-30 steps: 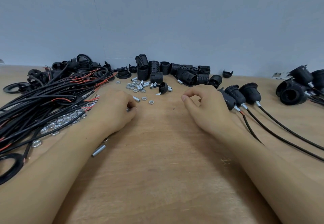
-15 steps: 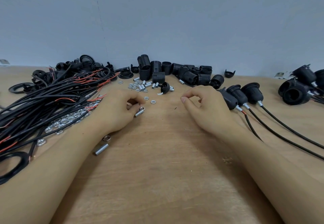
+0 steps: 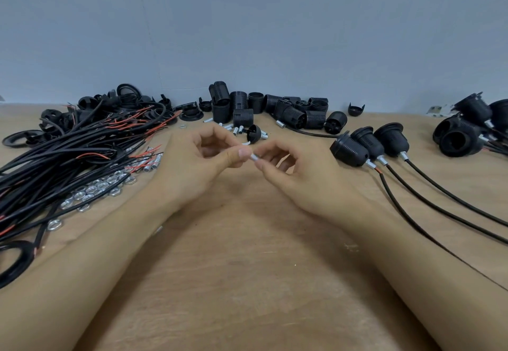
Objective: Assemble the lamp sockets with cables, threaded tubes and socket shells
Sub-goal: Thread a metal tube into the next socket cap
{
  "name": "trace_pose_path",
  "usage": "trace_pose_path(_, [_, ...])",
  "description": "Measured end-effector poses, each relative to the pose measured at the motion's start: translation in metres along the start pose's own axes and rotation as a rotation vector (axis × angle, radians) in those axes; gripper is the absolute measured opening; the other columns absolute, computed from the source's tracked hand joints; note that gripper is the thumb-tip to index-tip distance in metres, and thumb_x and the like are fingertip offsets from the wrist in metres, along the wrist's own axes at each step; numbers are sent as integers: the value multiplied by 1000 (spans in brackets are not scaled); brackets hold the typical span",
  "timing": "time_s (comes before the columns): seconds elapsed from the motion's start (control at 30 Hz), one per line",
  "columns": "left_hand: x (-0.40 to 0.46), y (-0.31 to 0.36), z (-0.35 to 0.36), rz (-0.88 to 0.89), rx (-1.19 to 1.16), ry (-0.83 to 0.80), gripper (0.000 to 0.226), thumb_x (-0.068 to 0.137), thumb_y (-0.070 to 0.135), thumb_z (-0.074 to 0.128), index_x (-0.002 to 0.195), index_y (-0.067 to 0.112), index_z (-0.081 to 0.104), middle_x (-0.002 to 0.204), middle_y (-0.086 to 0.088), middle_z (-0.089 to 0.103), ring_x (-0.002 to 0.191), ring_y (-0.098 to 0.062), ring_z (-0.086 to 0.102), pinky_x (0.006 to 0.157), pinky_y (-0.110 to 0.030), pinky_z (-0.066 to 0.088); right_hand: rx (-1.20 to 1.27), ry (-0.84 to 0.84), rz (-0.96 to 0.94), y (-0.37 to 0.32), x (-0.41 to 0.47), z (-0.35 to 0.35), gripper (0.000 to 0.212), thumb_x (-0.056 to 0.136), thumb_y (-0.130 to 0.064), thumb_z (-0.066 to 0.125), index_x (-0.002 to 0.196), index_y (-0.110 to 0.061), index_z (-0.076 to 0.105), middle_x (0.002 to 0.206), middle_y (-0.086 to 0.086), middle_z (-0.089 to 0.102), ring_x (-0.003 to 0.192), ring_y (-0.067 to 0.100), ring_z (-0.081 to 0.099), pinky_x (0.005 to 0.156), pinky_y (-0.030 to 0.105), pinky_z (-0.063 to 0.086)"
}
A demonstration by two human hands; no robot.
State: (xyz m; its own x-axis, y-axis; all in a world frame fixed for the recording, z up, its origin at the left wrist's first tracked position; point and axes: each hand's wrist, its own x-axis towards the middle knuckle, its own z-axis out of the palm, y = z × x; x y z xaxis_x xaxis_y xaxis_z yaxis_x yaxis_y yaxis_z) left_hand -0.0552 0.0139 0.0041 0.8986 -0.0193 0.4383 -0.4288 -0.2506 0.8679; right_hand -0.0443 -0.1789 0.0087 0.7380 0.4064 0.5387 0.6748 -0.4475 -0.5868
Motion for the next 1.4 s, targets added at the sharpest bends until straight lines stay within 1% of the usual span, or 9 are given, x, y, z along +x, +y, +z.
trace_pose_path(0.13, [3,-14,-16,91,804,-100,14,88,22,73,101,27,72,99,13,69,97,-6,57,88,-24,43,-71,138,44,6,3,-7,9,88,-8,66,94,-12,71,81,-3,66,75,8,59,68,21,48])
trace_pose_path(0.3, [3,-16,-16,-7,839,-147,14,92,21,68,104,23,74,106,3,71,104,-17,62,95,-39,48,-90,146,97,8,4,-10,10,88,-8,66,94,-13,72,81,-4,67,77,8,58,69,20,47])
trace_pose_path(0.4, [4,-15,-18,35,855,-129,10,89,20,72,98,23,75,98,6,71,95,-12,62,89,-25,46,-99,130,95,7,3,-8,11,88,-8,67,96,-13,73,83,-3,68,79,9,60,71,23,49])
trace_pose_path(0.5, [2,-9,-15,45,658,40,9,83,13,77,89,19,77,78,14,71,74,5,61,70,-3,39,-77,155,115,9,4,-7,12,89,-8,67,98,-14,73,87,-3,67,77,3,58,68,15,46])
trace_pose_path(0.63, [-1,4,-6,-16,213,220,14,82,8,78,84,22,76,74,8,74,66,-6,68,60,-15,52,-59,189,119,9,5,-9,16,87,-2,66,97,-13,73,94,0,66,81,2,57,66,10,44])
trace_pose_path(0.8, [-2,7,-5,-10,248,343,23,86,9,73,83,32,72,74,6,72,69,-6,68,49,-7,44,-73,184,130,10,6,-7,14,87,-6,68,97,-15,72,93,-2,66,82,2,57,67,11,45])
trace_pose_path(1.0, [-2,8,-6,32,361,310,31,86,3,67,85,34,68,89,9,70,78,-6,67,67,-18,53,-36,194,162,8,5,-7,6,89,-16,70,91,-22,72,81,-13,65,78,-1,57,66,9,43])
trace_pose_path(1.23, [-3,14,3,-61,-127,117,15,80,5,78,92,14,74,85,-6,77,82,-23,74,80,-25,58,212,170,194,2,5,-8,17,85,-10,75,90,-26,70,84,-8,69,82,15,67,80,39,58])
trace_pose_path(1.4, [-5,11,10,-74,-274,17,28,71,14,76,96,2,71,88,-11,77,88,-28,74,79,-28,58,286,133,147,1,3,-8,13,85,-6,75,94,-15,72,85,-2,71,76,12,66,74,33,59])
